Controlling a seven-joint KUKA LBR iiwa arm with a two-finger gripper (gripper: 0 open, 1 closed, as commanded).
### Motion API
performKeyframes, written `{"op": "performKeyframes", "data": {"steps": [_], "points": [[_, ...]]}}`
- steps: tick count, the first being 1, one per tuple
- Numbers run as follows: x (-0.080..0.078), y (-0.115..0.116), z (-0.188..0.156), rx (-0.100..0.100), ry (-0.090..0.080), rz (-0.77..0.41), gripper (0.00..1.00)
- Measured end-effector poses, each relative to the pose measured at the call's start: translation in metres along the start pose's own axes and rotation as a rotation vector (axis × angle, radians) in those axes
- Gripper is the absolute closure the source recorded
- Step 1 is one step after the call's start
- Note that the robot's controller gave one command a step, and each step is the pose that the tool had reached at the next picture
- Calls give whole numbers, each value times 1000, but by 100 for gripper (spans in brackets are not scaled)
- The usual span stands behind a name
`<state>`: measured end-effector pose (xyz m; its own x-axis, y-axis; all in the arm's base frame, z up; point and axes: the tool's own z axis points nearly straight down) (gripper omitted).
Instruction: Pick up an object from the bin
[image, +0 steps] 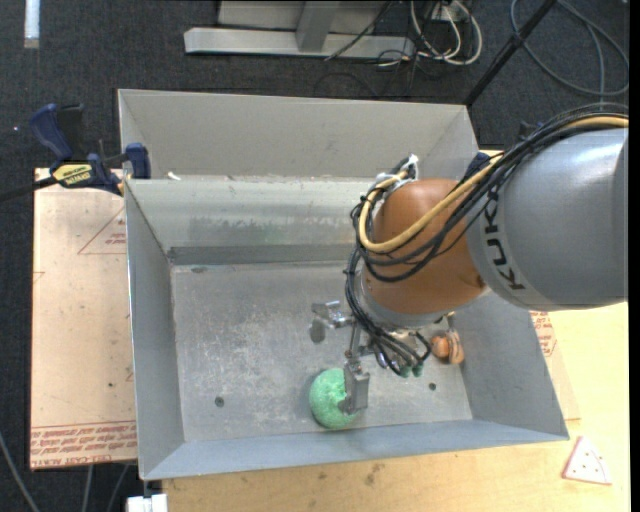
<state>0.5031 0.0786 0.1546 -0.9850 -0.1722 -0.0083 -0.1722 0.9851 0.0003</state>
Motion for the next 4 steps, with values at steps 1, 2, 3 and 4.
{"op": "performKeyframes", "data": {"steps": [1, 2, 3, 4], "points": [[14, -4, 28, -1, 15, 25, 0], [12, -24, 85, -2, 9, -196, 100], [12, -24, 85, -2, 9, -196, 100], [-17, -16, -82, -1, 1, -234, 100]]}}
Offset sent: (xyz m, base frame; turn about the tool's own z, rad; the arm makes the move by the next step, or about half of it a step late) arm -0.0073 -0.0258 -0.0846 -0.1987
